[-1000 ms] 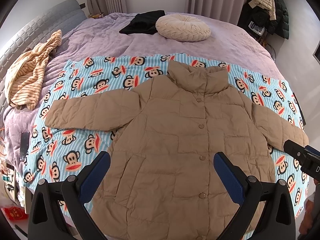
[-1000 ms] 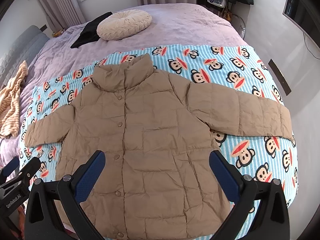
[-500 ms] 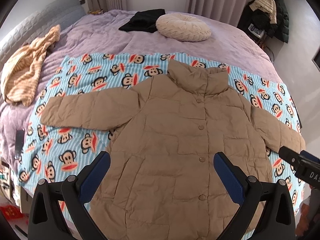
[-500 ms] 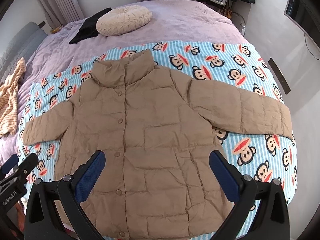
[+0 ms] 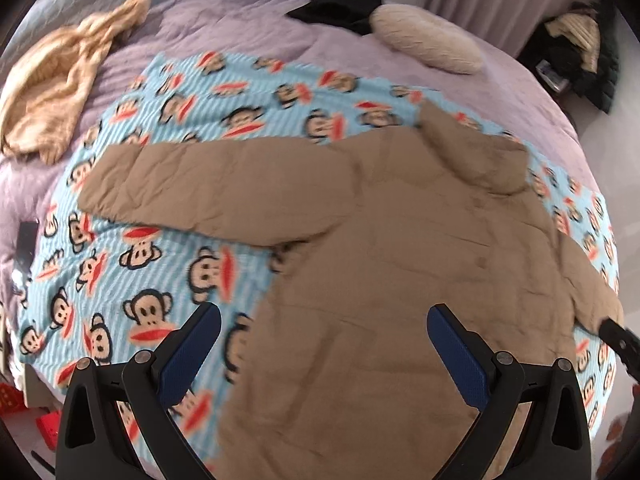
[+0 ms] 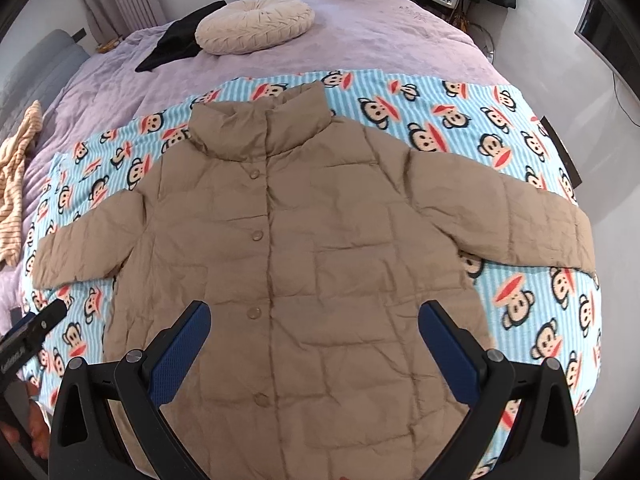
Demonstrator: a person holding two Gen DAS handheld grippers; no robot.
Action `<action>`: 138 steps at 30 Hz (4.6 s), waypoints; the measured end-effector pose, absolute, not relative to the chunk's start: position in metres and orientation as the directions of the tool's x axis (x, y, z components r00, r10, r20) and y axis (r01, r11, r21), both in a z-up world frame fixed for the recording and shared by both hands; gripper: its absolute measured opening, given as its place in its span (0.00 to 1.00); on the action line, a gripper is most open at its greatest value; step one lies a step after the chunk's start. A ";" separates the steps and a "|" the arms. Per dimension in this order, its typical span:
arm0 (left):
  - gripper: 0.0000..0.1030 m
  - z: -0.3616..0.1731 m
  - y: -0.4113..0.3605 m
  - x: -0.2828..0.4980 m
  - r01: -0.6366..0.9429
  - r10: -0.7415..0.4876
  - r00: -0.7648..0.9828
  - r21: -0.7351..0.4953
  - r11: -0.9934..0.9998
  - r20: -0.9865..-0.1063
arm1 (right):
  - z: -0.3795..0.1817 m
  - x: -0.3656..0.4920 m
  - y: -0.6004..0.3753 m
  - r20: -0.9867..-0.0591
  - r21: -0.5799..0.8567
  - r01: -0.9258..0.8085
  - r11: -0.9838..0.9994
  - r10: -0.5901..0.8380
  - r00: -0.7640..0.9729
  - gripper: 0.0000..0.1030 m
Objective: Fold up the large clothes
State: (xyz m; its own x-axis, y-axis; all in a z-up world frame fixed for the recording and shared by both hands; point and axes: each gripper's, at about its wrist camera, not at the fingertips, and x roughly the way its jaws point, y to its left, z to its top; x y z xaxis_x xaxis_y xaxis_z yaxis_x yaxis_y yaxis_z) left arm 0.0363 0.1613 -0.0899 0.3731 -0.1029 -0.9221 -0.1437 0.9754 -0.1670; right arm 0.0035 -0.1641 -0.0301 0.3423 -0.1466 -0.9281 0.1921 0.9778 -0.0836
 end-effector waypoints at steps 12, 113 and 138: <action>1.00 -0.218 0.332 0.097 -0.373 -0.286 0.384 -0.431 0.821 -0.878 | -0.130 0.023 -0.057 -0.975 0.033 0.122 0.992 0.005 0.221 1.00; 0.71 -0.181 0.198 0.208 0.003 -0.087 0.515 -0.100 0.995 -0.853 | -0.213 0.034 -0.239 -0.818 0.558 0.570 0.604 0.282 0.502 0.26; 0.76 -0.227 0.178 0.150 0.038 -0.057 0.405 -0.045 0.998 -0.913 | -0.190 0.048 -0.241 -0.931 0.097 0.348 0.932 -0.039 0.364 0.08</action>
State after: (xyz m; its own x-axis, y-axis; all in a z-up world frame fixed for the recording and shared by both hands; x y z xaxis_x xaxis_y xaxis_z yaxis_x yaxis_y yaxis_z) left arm 0.1503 0.1782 -0.2265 0.4048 -0.0567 -0.9127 0.0382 0.9983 -0.0450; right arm 0.0484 -0.2406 -0.1897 0.3638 -0.0390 -0.9307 0.3485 0.9323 0.0971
